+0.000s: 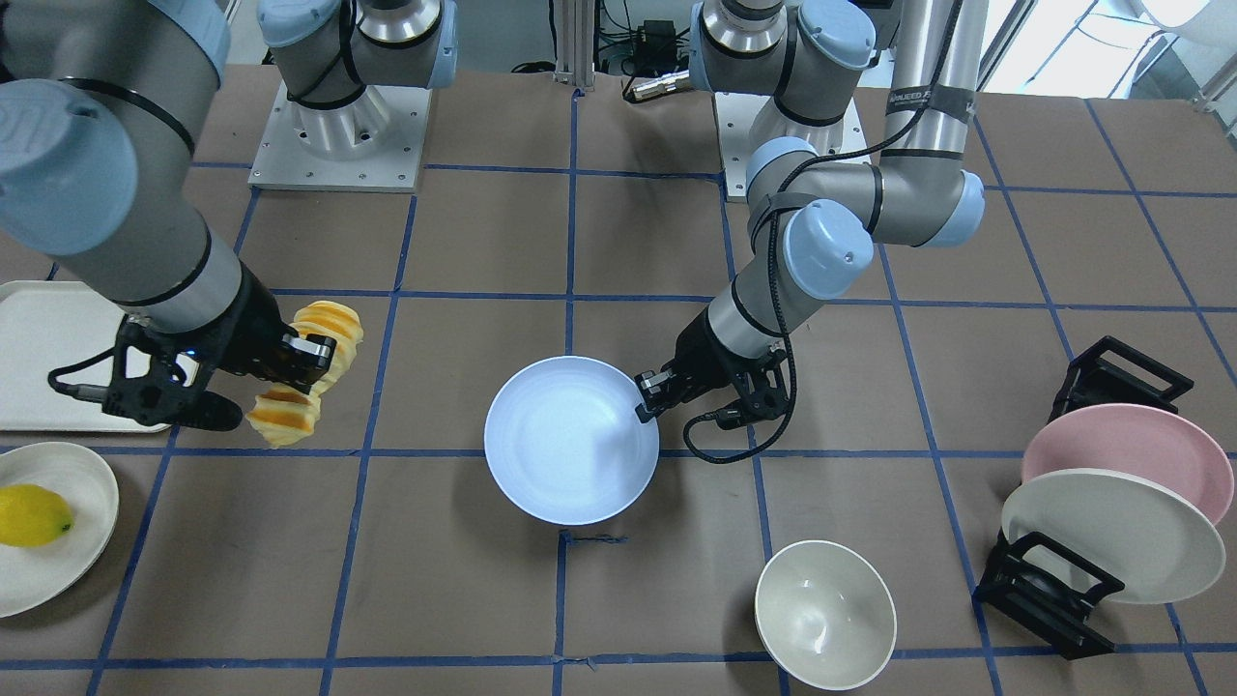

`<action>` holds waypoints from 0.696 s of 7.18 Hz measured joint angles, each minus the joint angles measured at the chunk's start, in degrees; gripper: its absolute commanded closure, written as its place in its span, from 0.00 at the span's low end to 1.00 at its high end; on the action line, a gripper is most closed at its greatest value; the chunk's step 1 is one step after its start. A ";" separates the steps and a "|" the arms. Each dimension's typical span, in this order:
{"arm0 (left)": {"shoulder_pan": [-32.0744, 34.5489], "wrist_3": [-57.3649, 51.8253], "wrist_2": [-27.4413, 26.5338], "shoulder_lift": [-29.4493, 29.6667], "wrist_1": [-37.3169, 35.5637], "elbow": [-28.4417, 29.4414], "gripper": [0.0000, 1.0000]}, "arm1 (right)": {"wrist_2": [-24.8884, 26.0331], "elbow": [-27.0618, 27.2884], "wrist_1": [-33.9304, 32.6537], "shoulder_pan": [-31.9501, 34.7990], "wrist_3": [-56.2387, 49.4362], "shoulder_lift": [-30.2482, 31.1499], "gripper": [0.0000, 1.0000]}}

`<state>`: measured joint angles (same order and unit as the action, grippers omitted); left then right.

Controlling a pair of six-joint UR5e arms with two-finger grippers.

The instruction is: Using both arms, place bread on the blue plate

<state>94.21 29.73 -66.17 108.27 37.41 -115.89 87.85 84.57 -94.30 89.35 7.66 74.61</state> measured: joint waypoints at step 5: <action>1.29 -3.05 -5.35 3.44 -4.51 -0.29 0.00 | -0.11 0.18 -9.47 12.34 3.11 -7.07 1.00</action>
<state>95.49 26.67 -71.52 111.71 32.90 -116.18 87.74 84.76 -103.77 101.69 10.76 67.53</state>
